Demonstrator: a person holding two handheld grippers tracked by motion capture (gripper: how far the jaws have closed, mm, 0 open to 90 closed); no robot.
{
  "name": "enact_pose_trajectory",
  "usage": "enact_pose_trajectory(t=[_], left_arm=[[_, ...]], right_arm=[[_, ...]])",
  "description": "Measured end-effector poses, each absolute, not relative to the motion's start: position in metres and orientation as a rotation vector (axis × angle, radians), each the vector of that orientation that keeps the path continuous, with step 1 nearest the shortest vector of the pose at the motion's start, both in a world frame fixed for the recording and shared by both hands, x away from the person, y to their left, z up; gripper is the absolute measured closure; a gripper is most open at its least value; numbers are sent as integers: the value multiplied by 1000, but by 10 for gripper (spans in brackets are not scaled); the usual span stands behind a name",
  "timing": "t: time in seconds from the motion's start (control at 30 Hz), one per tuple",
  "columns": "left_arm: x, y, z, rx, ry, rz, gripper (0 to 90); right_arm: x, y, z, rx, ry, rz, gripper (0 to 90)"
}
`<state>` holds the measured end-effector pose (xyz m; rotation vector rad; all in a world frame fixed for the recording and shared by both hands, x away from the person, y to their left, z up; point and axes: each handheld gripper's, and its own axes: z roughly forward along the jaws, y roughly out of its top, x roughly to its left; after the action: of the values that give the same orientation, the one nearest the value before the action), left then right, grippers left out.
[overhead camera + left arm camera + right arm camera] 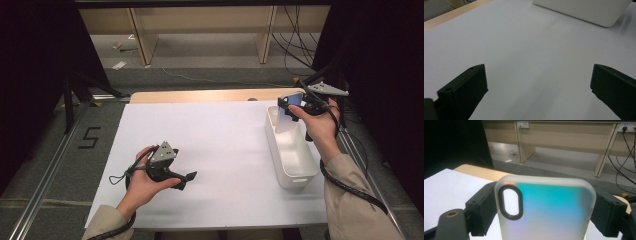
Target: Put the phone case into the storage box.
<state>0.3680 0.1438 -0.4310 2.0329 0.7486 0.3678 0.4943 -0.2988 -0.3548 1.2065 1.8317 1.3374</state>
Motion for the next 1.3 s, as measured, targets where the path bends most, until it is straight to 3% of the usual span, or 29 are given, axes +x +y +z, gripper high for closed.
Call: enact_pose_trajectory(t=[1.3], left_arm=[[368, 145, -431, 2030, 749, 366, 5]], right_arm=[[509, -299, -360, 1231, 1820, 1288, 186]])
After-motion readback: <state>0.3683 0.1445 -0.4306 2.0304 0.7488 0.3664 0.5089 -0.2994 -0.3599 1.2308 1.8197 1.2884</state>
